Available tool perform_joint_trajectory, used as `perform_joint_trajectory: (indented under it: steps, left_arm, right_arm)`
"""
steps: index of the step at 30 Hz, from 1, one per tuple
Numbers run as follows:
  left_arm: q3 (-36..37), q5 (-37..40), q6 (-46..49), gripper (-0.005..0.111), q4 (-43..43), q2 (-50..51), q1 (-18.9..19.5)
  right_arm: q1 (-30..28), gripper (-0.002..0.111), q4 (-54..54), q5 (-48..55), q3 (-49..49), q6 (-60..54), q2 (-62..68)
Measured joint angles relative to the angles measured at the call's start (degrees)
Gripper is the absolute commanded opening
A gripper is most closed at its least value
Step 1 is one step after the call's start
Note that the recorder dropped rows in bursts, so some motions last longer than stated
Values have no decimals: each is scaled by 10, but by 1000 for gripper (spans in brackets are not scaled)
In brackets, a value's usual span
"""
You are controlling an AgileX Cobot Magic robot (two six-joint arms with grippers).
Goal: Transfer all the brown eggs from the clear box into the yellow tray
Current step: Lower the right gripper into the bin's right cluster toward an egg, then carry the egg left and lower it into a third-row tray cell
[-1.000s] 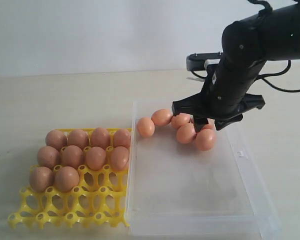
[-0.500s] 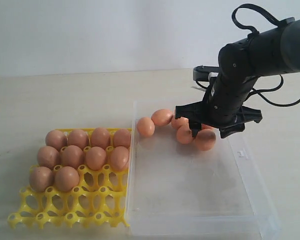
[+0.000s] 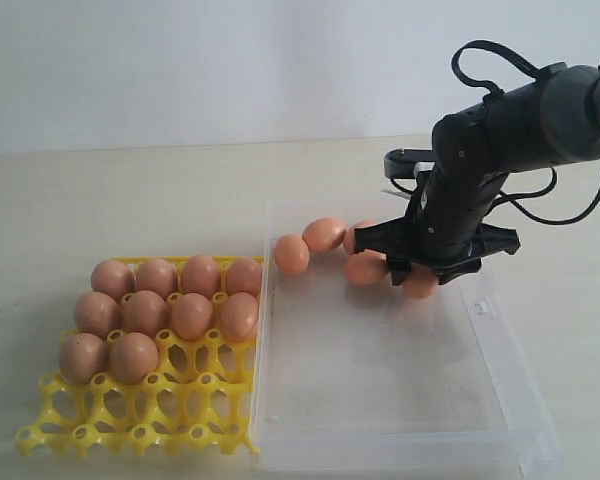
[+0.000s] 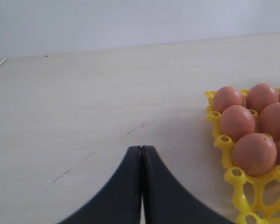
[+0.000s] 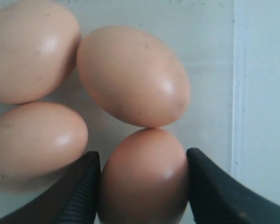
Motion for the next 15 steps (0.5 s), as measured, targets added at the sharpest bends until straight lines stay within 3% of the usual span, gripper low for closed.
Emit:
perform_joint_trajectory:
  steps: [8,15]
  left_arm:
    - [0,0,0,0,0,0,0]
    - [0,0,0,0,0,0,0]
  right_arm:
    - [10,0,22,-19,3,-105,-26]
    - [109,0,219,-279,96,-312,-123]
